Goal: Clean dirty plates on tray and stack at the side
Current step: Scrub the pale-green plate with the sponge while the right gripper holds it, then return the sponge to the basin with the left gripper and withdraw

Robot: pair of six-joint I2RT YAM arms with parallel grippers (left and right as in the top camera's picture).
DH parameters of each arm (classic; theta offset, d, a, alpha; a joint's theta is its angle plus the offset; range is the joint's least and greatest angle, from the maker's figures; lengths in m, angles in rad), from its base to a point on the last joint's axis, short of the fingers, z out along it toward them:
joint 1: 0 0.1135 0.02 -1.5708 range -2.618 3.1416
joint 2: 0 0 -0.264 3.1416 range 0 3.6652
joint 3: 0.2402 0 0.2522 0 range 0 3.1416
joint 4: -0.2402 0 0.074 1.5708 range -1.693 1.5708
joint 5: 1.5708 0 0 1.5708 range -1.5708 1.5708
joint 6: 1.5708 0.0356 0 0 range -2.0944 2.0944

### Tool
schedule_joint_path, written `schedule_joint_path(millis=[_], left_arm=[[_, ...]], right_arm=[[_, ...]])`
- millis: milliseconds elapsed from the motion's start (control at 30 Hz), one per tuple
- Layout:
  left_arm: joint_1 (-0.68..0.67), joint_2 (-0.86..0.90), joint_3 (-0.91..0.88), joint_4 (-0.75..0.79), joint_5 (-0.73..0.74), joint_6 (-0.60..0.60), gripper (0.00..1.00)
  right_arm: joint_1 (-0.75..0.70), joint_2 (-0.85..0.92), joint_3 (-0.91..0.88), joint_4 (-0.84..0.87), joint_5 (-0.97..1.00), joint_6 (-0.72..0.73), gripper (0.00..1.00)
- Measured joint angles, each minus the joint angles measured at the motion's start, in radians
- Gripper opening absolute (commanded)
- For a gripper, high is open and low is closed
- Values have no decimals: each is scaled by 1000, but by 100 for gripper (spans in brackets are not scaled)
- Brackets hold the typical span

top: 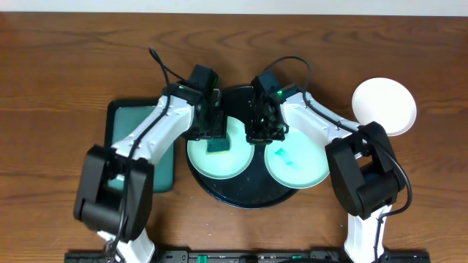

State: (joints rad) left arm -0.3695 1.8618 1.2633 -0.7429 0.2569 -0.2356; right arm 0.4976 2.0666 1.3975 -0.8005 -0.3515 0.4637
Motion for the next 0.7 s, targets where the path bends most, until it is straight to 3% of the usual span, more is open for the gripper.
schedule_joint_path(millis=[67,100,200,500,700], left_arm=[[0,41,0,8,-1,-11,36],[0,57,0,13,1,-7,20],[-2,72,0,23,19,-11,8],[-7,37,-1,24,-10,-53,7],[-6,-161,-12,-19,-156,-79,7]], right_arm=[[0,0,0,-1,0,0,1],[0,0,0,-1,0,0,1],[0,0,0,-2,0,0,1],[0,0,0,-3,0,0,1],[0,0,0,-5,0,0,1]])
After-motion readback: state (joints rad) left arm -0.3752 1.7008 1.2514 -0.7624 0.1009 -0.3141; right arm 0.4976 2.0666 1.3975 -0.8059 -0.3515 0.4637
